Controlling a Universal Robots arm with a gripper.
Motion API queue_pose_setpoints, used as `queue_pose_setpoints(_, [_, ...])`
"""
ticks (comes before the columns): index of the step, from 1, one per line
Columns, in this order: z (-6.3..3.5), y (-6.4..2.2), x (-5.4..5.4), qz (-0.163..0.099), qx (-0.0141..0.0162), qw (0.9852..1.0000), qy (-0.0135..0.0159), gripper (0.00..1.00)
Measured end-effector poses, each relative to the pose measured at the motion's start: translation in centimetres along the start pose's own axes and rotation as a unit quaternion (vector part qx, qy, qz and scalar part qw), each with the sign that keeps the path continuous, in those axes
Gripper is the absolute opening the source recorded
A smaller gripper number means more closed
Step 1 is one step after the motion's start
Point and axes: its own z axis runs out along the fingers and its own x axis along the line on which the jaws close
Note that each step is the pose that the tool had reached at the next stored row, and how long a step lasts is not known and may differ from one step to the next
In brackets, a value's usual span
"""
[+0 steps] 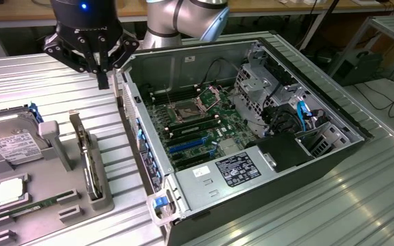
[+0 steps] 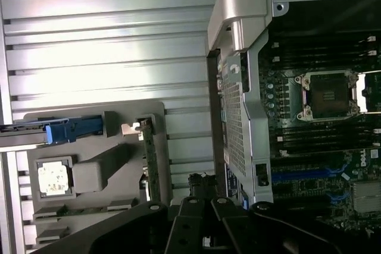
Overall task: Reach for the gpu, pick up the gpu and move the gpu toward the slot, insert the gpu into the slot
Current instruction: 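Reach for the gpu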
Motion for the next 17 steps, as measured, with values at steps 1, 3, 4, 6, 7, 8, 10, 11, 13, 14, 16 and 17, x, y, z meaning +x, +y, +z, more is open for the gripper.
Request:
queue_pose_setpoints(1, [0.0,-0.01,0.1,0.0,0.0,1.0,0.0,0.11])
queue_pose_setpoints(3, [0.0,-0.04,0.3,0.0,0.0,1.0,0.0001,0.11])
queue_pose_setpoints(4, [0.0,-0.05,0.4,0.0,0.0,1.0,0.0001,0.11])
queue_pose_setpoints(6, [0.0,-0.06,0.6,0.0,0.0,1.0,0.0003,0.11])
queue_pose_setpoints(7, [0.0,-0.07,0.7,0.0,0.0,1.0,0.0004,0.11])
queue_pose_setpoints(8, [0.0,-0.08,0.8,0.0,0.0,1.0,0.0005,0.11])
queue_pose_setpoints(10, [0.01,-0.09,1.0,0.0,0.0,1.0,0.0007,0.11])
queue_pose_setpoints(11, [0.01,-0.1,1.1,0.0,0.0,1.0,0.0008,0.11])
queue_pose_setpoints(13, [0.01,-0.12,1.2,0.0,0.0,1.0,0.001,0.11])
queue_pose_setpoints(14, [0.01,-0.13,1.3,0.0,0.0001,1.0,0.0011,0.11])
queue_pose_setpoints(16, [0.01,-0.15,1.6,0.0,0.0001,1.0,0.0014,0.11])
queue_pose_setpoints(17, [0.01,-0.17,1.8,0.0,0.0001,1.0,0.0014,0.11])
